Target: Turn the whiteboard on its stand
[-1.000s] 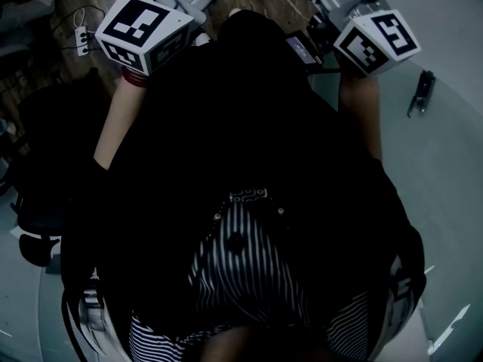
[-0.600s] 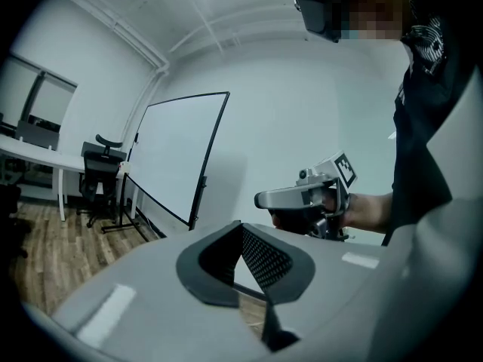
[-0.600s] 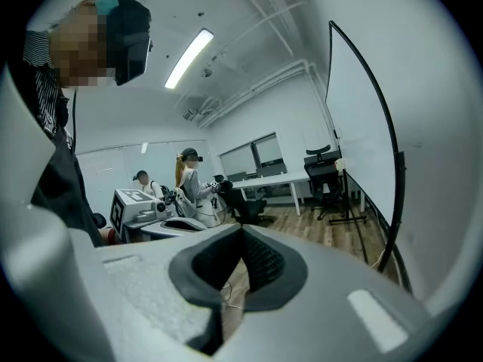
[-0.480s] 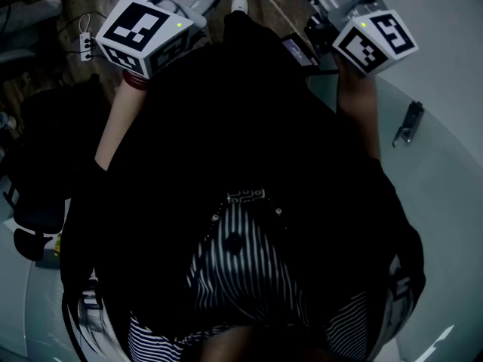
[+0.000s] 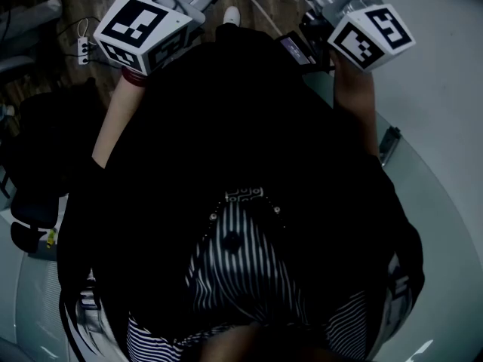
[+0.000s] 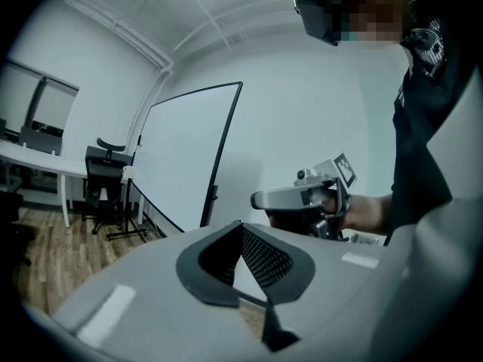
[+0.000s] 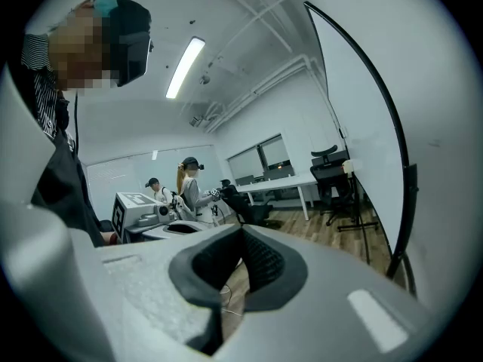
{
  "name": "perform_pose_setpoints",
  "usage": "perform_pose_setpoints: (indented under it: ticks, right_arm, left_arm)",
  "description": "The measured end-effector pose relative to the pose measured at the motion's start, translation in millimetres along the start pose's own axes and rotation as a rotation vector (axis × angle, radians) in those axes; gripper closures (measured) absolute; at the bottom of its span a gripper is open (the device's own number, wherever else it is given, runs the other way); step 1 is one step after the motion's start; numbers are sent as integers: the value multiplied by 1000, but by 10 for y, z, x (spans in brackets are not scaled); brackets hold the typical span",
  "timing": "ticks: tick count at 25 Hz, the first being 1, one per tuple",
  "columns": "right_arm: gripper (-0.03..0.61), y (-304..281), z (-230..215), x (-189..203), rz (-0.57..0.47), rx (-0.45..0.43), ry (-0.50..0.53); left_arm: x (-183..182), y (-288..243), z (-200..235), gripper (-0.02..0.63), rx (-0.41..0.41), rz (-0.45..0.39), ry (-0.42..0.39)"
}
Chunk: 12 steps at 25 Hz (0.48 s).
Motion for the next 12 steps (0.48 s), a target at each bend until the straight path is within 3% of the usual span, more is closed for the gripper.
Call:
perform_pose_setpoints:
  ticks: [3, 12]
  right_arm:
    - [578, 39, 49, 7, -5, -3, 4]
    - [578, -130, 3, -3, -26, -57, 31]
  left_arm:
    - [-27, 12, -2, 617, -58, 20, -39]
    - [-84, 41, 143, 617, -127, -21, -80]
Point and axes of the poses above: the fingertips, and each gripper's own axes: y backward along the fingers, z to its left, x out of its underside, the point moved 10 cm from there along y, backward along the fingers, and after that the axes turned 5 degrees about x, right-handed, at the moved point
